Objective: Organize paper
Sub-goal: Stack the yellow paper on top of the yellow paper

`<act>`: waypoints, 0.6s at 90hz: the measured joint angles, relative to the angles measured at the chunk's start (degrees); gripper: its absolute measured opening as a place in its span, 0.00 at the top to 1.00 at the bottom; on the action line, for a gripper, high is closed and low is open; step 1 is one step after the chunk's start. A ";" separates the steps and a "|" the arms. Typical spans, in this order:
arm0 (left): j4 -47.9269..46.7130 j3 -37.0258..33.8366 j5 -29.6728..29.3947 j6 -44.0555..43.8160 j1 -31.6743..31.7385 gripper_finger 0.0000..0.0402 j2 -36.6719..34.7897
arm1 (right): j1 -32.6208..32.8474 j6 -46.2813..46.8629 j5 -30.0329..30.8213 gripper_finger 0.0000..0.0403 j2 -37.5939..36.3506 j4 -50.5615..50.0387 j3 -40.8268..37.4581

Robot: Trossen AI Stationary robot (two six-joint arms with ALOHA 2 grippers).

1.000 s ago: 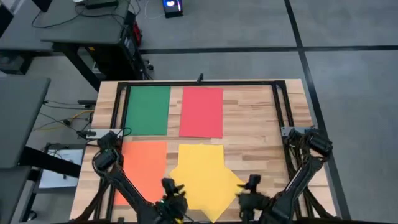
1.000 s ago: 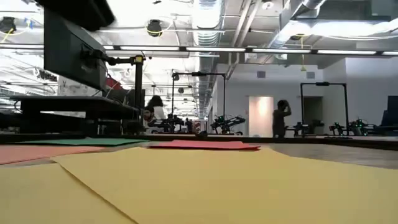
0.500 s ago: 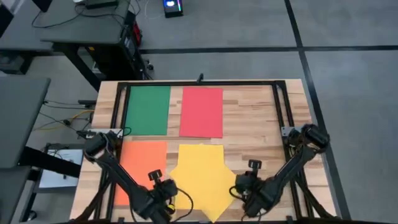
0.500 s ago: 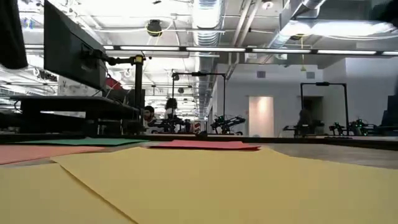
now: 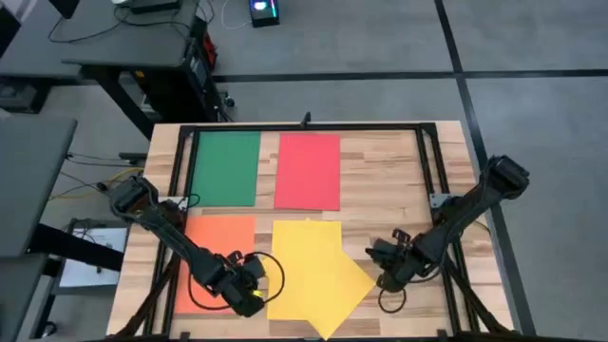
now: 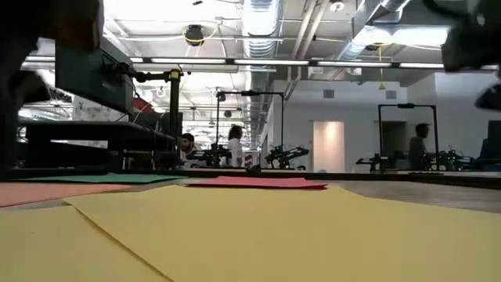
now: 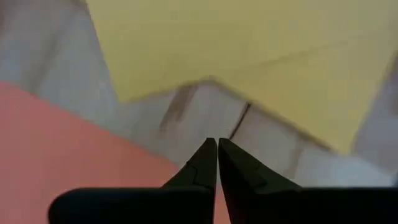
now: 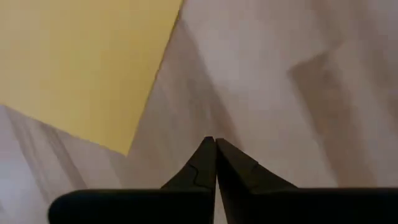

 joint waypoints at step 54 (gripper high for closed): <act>-0.40 0.12 10.53 5.41 9.49 1.00 3.01 | -0.81 -2.03 -9.26 1.00 10.72 1.23 6.40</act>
